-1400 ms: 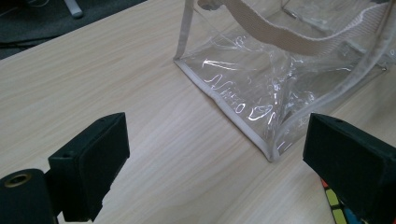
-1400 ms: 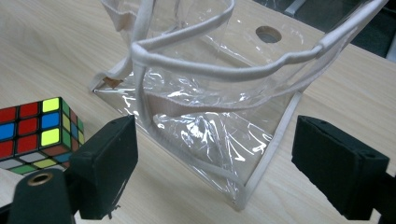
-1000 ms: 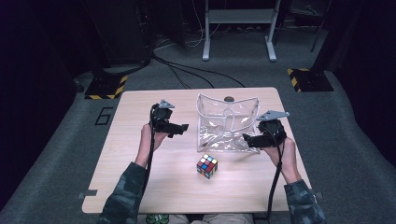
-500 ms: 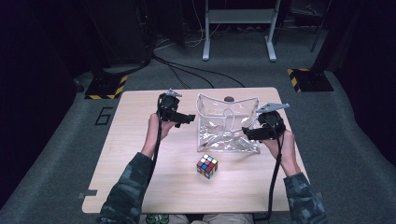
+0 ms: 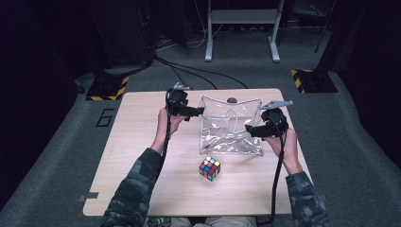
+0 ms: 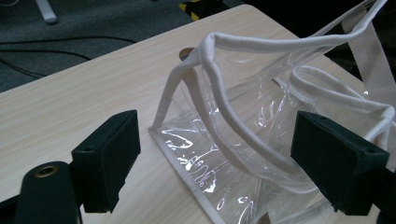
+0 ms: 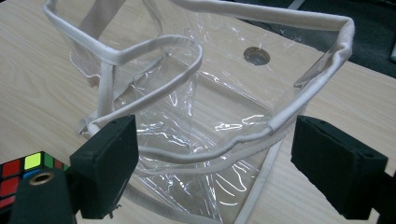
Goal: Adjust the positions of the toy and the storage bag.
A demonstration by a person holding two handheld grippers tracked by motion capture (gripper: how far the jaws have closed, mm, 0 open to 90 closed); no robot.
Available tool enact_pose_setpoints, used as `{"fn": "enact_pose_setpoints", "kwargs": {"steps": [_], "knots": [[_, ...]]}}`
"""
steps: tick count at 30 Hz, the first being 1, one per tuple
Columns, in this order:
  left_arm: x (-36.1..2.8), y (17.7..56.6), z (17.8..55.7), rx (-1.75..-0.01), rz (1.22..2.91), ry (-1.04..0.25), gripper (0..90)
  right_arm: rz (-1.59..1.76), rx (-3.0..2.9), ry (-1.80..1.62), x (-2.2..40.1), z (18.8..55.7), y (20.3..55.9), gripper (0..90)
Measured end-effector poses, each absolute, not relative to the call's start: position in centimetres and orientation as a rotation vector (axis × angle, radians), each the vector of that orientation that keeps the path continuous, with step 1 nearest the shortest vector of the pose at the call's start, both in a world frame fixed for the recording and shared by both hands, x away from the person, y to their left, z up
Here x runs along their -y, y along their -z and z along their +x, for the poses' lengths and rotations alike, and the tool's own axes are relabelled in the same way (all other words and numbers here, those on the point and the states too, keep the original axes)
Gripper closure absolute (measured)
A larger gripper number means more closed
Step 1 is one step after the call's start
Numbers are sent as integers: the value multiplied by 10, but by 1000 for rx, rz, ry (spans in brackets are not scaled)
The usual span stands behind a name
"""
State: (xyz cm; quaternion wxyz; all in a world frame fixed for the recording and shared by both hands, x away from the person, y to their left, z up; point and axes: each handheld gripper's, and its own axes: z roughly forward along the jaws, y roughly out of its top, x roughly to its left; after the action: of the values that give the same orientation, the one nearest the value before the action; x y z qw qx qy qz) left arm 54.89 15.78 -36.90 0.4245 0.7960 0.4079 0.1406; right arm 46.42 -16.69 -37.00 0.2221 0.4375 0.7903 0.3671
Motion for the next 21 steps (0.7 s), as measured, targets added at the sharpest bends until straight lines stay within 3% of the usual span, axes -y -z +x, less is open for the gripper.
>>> {"fn": "enact_pose_setpoints", "kwargs": {"steps": [3,10,14,21], "knots": [[-152,372,552,-1009,1998,-337,196,1210,-2177,-1012,167,467,371,153],[-140,386,558,-1017,2070,-294,401,1246,-2183,-1008,164,475,377,180],[-139,394,561,-1034,2074,-281,560,1240,-2176,-1005,166,477,381,292],[-138,401,558,-1037,2103,-392,827,1271,-2153,-991,173,479,387,567]]}}
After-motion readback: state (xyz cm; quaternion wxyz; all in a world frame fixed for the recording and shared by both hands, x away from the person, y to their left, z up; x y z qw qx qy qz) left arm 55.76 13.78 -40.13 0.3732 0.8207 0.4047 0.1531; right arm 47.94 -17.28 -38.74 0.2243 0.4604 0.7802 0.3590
